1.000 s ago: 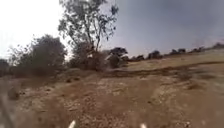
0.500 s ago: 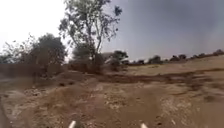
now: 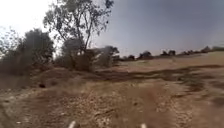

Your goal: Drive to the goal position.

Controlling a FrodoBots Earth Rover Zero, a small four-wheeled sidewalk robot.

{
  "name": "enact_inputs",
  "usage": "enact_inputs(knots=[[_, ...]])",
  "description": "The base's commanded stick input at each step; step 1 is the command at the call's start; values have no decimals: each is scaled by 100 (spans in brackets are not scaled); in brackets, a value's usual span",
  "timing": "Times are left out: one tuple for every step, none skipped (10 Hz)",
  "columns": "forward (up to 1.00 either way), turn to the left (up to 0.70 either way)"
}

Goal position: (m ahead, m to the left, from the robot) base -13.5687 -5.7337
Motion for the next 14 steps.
enact_inputs(knots=[[0,-45],[0,-45],[0,-45],[0,-45],[0,-45],[0,-45],[0,-45],[0,-45],[0,-45],[0,-45],[0,-45],[0,-45],[0,-45],[0,-45]])
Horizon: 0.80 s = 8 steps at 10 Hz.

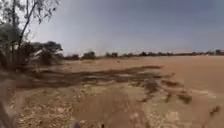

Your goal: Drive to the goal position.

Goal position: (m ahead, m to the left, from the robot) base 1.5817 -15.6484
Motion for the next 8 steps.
enact_inputs(knots=[[0,-45],[0,-45],[0,-45],[0,-45],[30,-40],[100,-27],[100,-27],[100,-27]])
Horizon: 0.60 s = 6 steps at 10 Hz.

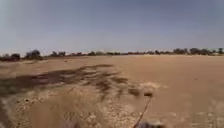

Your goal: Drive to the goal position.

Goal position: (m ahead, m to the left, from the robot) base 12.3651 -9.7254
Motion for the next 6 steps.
enact_inputs(knots=[[100,-27],[100,-27],[100,-27],[100,-27],[100,-27],[100,-27]])
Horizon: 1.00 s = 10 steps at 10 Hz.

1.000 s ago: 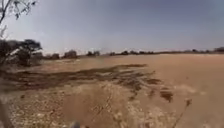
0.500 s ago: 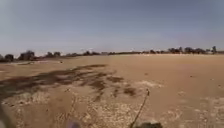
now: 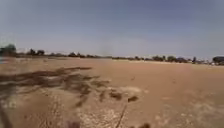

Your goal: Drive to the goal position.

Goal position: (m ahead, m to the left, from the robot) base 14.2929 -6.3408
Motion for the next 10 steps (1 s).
enact_inputs(knots=[[100,-27],[100,-27],[100,-27],[100,-2],[100,0],[100,0],[100,0],[100,0],[100,-20],[100,-27]])
